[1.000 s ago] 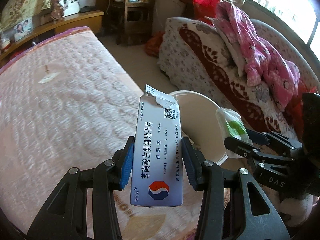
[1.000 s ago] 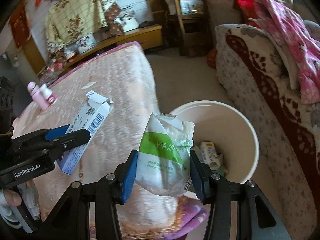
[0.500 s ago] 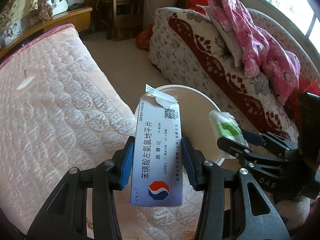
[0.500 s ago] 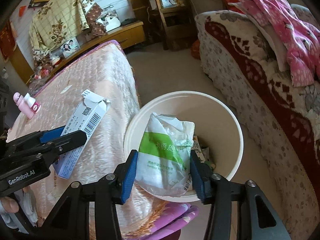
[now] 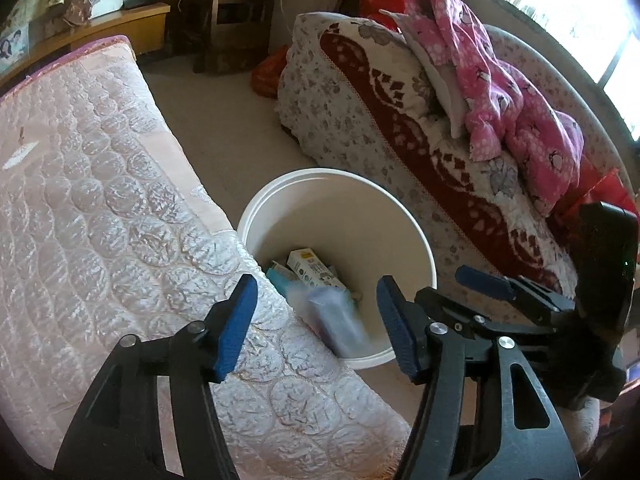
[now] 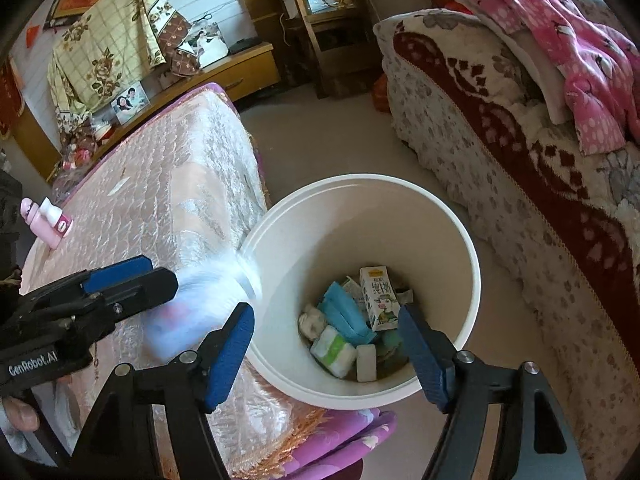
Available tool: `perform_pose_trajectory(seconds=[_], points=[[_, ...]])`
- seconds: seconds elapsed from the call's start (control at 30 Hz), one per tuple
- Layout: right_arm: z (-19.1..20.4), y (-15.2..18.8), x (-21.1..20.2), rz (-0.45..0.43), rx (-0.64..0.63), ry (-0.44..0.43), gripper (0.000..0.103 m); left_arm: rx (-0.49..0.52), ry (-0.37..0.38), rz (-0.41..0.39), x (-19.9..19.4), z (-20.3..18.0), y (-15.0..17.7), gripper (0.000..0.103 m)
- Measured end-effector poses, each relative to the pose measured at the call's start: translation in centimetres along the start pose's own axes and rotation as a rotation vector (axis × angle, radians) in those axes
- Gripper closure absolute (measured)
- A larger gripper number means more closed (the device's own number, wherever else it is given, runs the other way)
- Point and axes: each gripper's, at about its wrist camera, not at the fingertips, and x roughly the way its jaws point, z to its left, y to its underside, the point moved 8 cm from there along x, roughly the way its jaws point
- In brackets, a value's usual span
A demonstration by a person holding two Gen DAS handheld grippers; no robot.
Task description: Collect trash
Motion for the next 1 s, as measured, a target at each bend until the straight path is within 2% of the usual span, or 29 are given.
perform_pose_trajectory(seconds=[0.23, 0.4, 0.63, 0.73, 1.0], points=[[1.0, 0.0, -1.8, -0.045, -0.017, 0.001, 0.031, 0.018, -0.050, -0.050, -1.9, 0.4, 0.2, 0.041], [2.1, -0.3, -3.7, -0.090, -0.037, 0.012, 0.031, 0.045, -0.107, -0.121, -4.2, 0.4, 0.1, 0.041], [4.5, -0.7, -7.7, -0.198, -0.068, 0.037, 0.030, 0.059, -0.215, -0.239, -8.9, 0.3, 0.2, 0.041], [5.6, -0.7, -9.2, -0.238, -0.071, 0.042, 0.024, 0.061, -0.197, -0.273, -10.7, -0.2, 0.4, 0.041], [8.0, -0.8, -13.7, -0.360, -0.076, 0.070, 0.023, 0.065, -0.203, -0.376, -15.6, -0.7, 1.0, 0.041]])
